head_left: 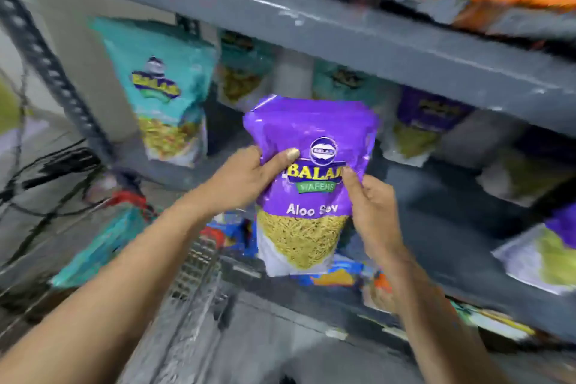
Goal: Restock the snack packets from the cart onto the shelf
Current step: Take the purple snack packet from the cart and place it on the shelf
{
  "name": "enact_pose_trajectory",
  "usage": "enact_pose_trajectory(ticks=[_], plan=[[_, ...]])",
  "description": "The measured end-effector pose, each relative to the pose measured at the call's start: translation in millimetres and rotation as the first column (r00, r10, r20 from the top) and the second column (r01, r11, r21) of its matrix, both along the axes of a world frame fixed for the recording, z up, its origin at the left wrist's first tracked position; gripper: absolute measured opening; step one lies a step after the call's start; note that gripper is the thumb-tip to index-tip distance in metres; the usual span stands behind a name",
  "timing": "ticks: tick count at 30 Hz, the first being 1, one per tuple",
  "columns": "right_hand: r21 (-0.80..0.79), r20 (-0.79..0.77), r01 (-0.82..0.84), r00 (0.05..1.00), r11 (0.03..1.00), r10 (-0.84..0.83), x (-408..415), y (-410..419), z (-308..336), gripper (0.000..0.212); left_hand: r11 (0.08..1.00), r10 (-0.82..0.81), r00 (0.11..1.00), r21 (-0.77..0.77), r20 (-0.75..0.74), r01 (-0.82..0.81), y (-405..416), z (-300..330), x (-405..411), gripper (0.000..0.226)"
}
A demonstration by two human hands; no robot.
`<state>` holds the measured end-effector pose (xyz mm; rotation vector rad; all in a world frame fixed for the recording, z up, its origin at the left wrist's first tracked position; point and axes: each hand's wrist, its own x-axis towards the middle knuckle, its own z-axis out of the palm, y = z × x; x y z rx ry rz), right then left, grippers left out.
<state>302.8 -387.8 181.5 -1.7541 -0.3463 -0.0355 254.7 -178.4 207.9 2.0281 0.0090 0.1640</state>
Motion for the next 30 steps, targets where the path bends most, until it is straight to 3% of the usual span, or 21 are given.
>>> enact_pose_trajectory(ticks=[3, 7, 11, 17, 19, 22, 25, 27, 30], plan=[[0.113, -0.012, 0.105, 0.995, 0.988, -0.104, 18, -57, 12, 0.060, 0.996, -0.066, 0.998, 0.066, -0.015, 0.066, -59, 11, 43, 0.063], [0.201, -0.038, 0.238, 0.971, 0.950, -0.235, 42, -125, 20, 0.020, 0.974, -0.228, 0.972, 0.021, 0.049, 0.227, -133, 16, 95, 0.036], [0.150, -0.054, 0.382, 0.924, 0.912, -0.378, 71, -175, 12, 0.022, 0.954, -0.277, 0.961, 0.116, -0.004, 0.276, -184, 11, 140, 0.053], [0.114, -0.040, 0.471, 0.882, 0.875, -0.469, 94, -209, -2, 0.021, 0.950, -0.285, 0.957, 0.118, -0.048, 0.289, -233, 0, 168, 0.044], [0.068, 0.005, 0.517, 0.855, 0.853, -0.519, 94, -210, -8, 0.026, 0.947, -0.301, 0.950, 0.092, -0.081, 0.307, -236, -8, 171, 0.042], [0.064, 0.064, 0.593, 0.800, 0.802, -0.597, 87, -197, -17, 0.055, 0.944, -0.292, 0.950, 0.125, -0.107, 0.304, -226, -9, 174, 0.052], [0.010, 0.290, 0.700, 0.681, 0.714, -0.672, 72, -164, -25, 0.074, 0.963, -0.260, 0.964, 0.057, -0.057, 0.263, -194, -9, 162, 0.055], [-0.015, 0.418, 0.698, 0.655, 0.716, -0.630, 59, -132, -27, 0.071, 0.982, -0.189, 0.982, 0.029, 0.000, 0.188, -159, -15, 141, 0.049], [-0.066, 0.434, 0.560, 0.761, 0.826, -0.482, 37, -69, -35, 0.054, 0.999, 0.031, 0.999, 0.015, 0.033, -0.032, -84, -48, 90, 0.029]])
